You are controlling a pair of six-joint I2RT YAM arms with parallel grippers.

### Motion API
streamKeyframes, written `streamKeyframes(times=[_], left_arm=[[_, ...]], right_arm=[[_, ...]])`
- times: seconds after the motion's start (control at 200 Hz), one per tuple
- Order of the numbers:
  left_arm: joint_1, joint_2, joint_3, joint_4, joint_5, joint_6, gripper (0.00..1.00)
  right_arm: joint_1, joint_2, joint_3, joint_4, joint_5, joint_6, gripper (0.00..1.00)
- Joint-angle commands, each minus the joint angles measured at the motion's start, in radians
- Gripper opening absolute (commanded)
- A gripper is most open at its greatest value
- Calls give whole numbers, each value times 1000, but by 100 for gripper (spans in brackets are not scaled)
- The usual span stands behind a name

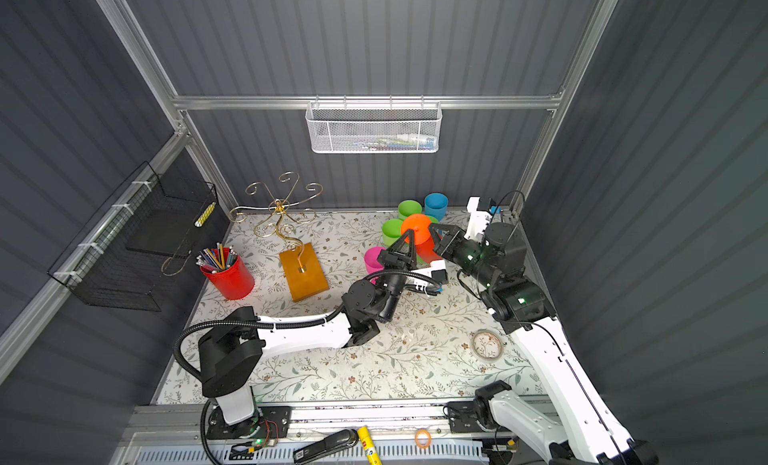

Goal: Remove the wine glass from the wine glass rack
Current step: 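Close the left gripper on the red glass foot beside the right gripper, then open the right gripper and draw it back while the left gripper lifts the red glass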

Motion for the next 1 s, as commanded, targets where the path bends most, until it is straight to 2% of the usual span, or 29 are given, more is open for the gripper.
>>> streamKeyframes(times=[0.0,0.16,0.415,0.55,0.695,0.765,0.845,0.995], left_arm=[[4,-1,27,26,-13,-7,8],[4,-3,22,36,-20,-8,0],[4,-16,22,30,-42,-32,0],[4,-39,21,-9,-74,-90,0],[6,-110,27,-171,-127,-276,0],[6,-139,39,-280,-160,-380,0],[6,-161,48,-393,-189,-492,0],[15,-177,83,-589,-245,-682,0]], right_arm=[[-4,-5,-4,39,-3,-1,0],[-4,-5,-5,37,-2,-1,0],[-4,-3,-16,46,-4,-2,0],[-4,-6,-31,65,-7,-12,15],[-5,-26,-30,60,25,-45,44],[-7,-39,-31,65,42,-65,54],[-19,-47,-31,59,55,-81,60],[-74,-67,-28,58,38,-88,64]])
